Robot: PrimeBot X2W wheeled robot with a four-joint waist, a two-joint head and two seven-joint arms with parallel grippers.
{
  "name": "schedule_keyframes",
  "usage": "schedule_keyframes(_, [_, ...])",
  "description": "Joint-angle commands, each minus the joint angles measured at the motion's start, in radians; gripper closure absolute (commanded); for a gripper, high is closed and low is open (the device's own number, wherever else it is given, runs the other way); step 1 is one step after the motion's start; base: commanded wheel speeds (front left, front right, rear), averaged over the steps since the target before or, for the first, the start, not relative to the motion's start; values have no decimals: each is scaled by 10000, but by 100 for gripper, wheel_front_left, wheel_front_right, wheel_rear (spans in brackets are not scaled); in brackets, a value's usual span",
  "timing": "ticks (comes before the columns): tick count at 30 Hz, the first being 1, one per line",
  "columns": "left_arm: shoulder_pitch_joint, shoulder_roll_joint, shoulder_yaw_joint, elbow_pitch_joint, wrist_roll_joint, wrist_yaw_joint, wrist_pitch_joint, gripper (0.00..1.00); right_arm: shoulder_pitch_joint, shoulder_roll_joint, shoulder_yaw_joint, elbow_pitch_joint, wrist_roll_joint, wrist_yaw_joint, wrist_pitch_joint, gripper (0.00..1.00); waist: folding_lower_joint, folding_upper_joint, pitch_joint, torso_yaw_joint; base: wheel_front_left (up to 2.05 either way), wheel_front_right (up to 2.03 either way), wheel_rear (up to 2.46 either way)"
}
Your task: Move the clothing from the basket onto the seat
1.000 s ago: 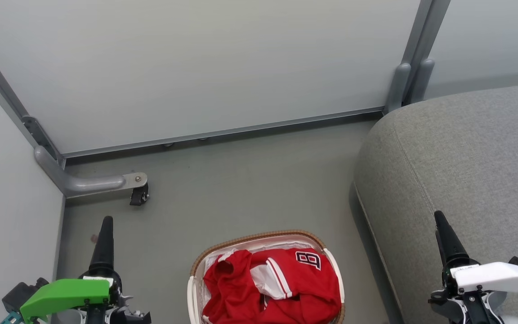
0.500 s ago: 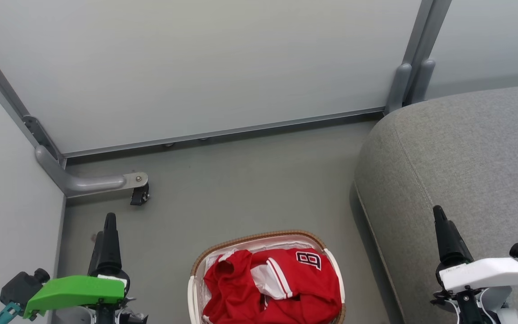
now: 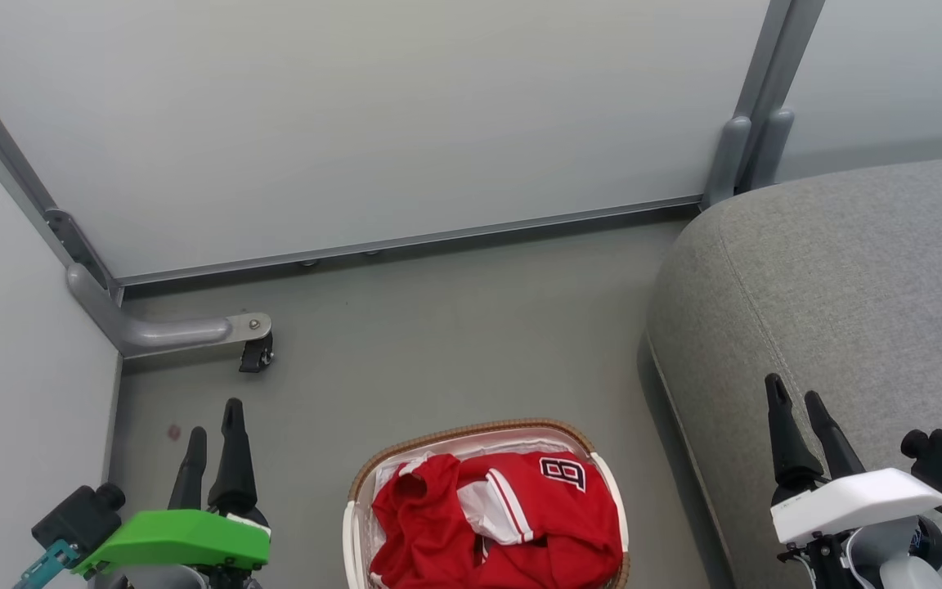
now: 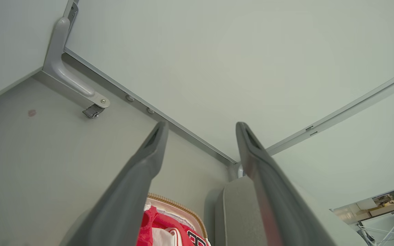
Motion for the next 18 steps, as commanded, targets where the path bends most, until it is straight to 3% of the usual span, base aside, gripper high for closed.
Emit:
schedule_keyframes(1, [66,71,-86,-66,461,-13,-104,0,7,-70,46,-146,-376,2,-122,0,0,0,-5,4,0,0,0])
schedule_keyframes(18, [321,91,-291,292,2602,106,-572,0,156,-94,247,-82,-2647,2,-593,0,0,0,-34,36,0,0,0])
